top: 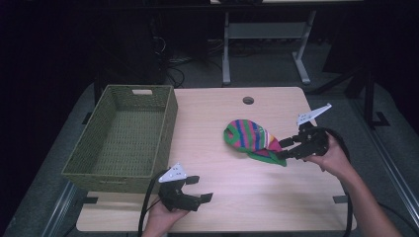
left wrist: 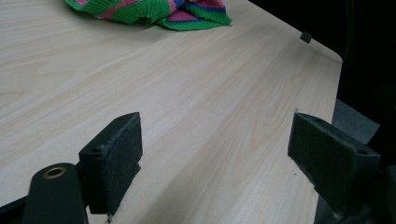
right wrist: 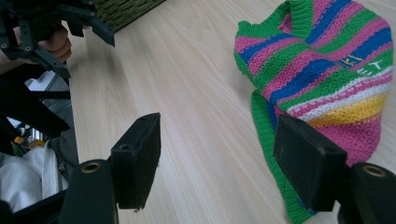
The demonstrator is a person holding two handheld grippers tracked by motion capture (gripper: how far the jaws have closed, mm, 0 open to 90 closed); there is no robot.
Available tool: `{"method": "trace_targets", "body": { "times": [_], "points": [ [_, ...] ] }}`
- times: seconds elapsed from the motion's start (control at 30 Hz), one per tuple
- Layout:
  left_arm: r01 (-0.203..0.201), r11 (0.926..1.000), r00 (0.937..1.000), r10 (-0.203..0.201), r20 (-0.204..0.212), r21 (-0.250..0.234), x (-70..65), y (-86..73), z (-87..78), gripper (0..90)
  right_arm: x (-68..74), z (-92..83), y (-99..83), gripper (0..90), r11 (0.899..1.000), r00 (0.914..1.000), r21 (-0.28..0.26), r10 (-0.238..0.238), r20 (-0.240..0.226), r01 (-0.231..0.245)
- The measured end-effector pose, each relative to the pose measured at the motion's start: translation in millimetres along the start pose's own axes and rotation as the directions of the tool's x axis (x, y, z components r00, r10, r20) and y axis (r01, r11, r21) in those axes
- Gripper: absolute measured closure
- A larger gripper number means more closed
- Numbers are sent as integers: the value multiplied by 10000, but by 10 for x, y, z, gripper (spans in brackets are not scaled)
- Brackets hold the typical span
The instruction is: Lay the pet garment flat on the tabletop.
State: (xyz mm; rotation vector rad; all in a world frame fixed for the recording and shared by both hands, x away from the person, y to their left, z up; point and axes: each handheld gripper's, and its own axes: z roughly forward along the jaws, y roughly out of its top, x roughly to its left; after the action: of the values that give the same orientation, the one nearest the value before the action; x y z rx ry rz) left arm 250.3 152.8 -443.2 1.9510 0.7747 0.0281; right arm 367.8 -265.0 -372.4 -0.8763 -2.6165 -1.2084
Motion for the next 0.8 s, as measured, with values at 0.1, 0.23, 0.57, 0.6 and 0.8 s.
{"method": "trace_targets", "body": {
  "times": [0.1,0.23,0.57,0.6,0.8],
  "points": [
    [-26,10000,10000,26,-1,10,-2,1,0,176,-13,22,53,319,9999,10000,114,-31,-57,32],
    [-7,10000,10000,7,34,8,-2,1,4,175,-52,53,106,318,9999,10000,150,-26,-76,27],
    [-48,10000,9999,48,93,44,-6,4,11,176,-138,186,344,319,9988,9999,488,32,-167,-23],
    [-59,10000,9999,58,87,45,-7,6,10,176,-149,205,367,319,9985,9999,550,1,-111,5],
    [-41,10000,9999,40,122,80,8,8,16,176,-198,339,513,319,9961,10000,878,-49,19,47]
  ]
}}
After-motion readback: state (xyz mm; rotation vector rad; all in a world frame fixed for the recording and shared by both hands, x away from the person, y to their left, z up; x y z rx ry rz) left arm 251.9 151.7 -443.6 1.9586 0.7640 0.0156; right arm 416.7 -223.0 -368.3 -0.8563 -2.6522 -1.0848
